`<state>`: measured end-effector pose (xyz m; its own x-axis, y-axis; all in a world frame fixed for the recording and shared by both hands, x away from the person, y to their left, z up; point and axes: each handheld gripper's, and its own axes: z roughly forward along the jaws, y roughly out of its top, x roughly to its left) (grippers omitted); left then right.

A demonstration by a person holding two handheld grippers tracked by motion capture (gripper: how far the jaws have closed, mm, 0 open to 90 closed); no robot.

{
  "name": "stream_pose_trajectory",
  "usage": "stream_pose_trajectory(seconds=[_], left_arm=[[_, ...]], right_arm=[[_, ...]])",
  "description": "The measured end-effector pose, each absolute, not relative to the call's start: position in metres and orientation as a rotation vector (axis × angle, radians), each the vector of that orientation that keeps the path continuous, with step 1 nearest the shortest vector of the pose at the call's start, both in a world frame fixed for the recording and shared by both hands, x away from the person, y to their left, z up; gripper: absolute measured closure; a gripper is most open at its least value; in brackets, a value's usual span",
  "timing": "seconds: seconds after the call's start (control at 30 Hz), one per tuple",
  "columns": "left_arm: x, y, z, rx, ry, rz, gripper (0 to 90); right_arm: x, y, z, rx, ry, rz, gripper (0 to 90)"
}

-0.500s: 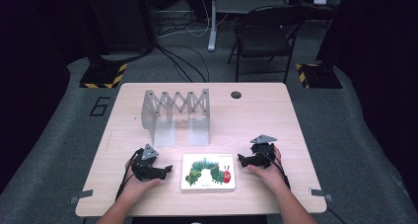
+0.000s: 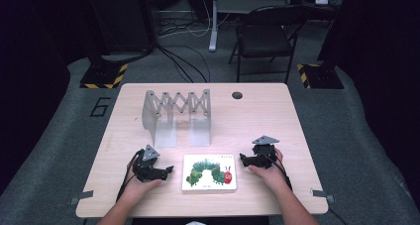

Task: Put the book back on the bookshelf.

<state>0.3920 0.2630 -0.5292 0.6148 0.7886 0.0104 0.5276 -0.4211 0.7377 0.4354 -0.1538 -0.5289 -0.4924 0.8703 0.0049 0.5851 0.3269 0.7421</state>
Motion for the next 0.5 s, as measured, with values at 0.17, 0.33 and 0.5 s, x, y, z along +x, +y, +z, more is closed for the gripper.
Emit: stream_pose_trajectory(seconds=[0.17, 0.33, 0.5], left_arm=[[0.3917, 0.2627, -0.5291, 2.116, 1.039, 0.469, 15.1], [0.3925, 0.2633, -0.5283, 2.108, 1.048, 0.485, 20.5], [0.3928, 0.2631, -0.5272, 2.087, 1.067, 0.488, 29.2]], right_arm=[[0.435, -0.1533, -0.5289, 1.295, 2.195, 0.983, 13.4], [0.4336, -0.1547, -0.5275, 1.27, 2.212, 0.982, 20.3], [0.4318, -0.1529, -0.5255, 1.272, 2.221, 0.984, 27.1]])
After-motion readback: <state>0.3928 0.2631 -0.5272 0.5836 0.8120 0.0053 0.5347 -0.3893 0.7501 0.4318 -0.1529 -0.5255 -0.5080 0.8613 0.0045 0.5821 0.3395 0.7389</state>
